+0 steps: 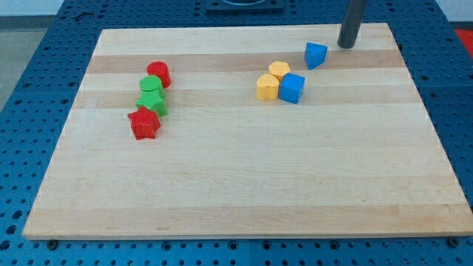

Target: Push blue triangle above the yellow hexagon

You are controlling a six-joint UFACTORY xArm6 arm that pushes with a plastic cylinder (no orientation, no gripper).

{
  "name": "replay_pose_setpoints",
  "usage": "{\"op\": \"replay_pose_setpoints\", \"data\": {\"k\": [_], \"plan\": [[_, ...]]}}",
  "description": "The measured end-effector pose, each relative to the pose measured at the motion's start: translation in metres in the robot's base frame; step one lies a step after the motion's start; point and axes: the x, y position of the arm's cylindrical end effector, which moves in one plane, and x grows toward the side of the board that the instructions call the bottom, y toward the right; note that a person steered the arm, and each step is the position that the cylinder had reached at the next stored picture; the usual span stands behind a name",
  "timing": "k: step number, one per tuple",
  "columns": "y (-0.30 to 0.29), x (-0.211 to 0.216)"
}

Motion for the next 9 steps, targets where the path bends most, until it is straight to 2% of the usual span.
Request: {"op": "replay_pose_setpoints", "data": {"k": [1, 4, 5, 7, 9], "plan": [[-0.013, -0.005], [-0.037, 0.063], [-0.046, 0.071], [-0.043, 0.025], [-0.066, 0.021]]}}
